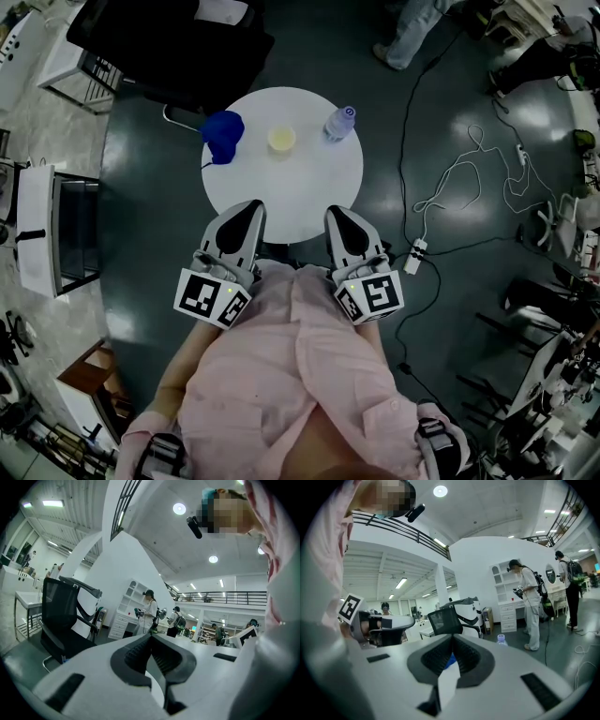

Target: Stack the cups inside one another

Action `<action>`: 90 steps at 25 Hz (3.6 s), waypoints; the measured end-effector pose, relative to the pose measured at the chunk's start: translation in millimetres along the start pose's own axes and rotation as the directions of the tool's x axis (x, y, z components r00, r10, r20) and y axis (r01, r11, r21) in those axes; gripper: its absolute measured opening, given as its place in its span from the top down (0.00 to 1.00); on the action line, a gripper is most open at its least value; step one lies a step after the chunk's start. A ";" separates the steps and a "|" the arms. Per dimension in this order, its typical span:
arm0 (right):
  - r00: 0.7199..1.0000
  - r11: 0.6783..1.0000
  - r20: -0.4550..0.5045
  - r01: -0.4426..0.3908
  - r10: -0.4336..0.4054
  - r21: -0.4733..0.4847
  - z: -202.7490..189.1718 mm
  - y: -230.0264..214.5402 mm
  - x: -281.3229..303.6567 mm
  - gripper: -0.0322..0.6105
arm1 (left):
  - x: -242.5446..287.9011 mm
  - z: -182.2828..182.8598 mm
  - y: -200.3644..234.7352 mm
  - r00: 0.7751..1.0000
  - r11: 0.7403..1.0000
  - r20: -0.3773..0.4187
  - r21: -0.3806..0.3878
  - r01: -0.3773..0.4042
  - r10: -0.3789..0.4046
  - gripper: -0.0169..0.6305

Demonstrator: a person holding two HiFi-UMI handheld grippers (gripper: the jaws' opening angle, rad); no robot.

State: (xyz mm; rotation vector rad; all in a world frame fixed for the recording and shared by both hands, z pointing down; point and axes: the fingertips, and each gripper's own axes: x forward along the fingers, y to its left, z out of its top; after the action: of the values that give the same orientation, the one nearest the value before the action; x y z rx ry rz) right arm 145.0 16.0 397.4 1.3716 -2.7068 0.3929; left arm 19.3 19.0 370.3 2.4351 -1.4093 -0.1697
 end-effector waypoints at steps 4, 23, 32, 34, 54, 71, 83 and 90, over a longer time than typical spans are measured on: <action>1.000 1.000 -0.004 -0.002 0.002 0.002 -0.6 -0.5 0.7 0.90 | -0.4 -0.8 0.8 1.000 1.000 -0.001 -0.007 -0.004 0.004 0.95; 0.999 1.000 -0.022 -0.028 0.028 0.001 -4.4 13.4 2.3 0.90 | -11.6 -1.9 1.4 1.000 1.000 -0.003 -0.024 -0.009 0.009 0.95; 1.000 1.000 -0.013 -0.013 0.013 0.000 -3.4 15.6 -2.1 0.90 | -14.7 -0.4 -0.8 1.000 1.000 0.002 -0.019 0.005 -0.005 0.95; 1.000 1.000 -0.011 -0.010 0.010 0.001 -2.9 15.2 -3.0 0.90 | -15.2 0.0 -1.0 1.000 1.000 0.005 -0.020 0.004 -0.004 0.95; 1.000 1.000 0.002 -0.004 0.005 -0.013 -1.3 20.4 -8.6 0.90 | -23.5 2.7 -2.8 1.000 1.000 0.029 -0.015 0.007 -0.007 0.95; 0.998 0.983 -0.023 -0.066 0.063 -0.172 6.6 58.2 0.1 0.90 | -34.0 8.9 2.2 0.999 1.000 0.037 -0.008 0.002 -0.002 0.95; 0.998 0.987 -0.035 -0.049 0.044 -0.151 5.6 57.2 -2.1 0.90 | -27.6 6.9 -3.1 1.000 1.000 0.006 -0.009 0.028 -0.028 0.95; 0.997 0.987 -0.051 -0.059 0.052 -0.150 2.5 58.3 1.5 0.90 | -27.3 6.2 1.7 1.000 0.999 0.009 -0.026 0.019 -0.018 0.95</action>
State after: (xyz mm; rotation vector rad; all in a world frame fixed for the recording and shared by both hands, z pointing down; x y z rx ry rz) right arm 97.5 47.1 384.2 1.2349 -2.6792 0.2147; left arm 2.5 40.3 363.4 2.4299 -1.3801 -0.2020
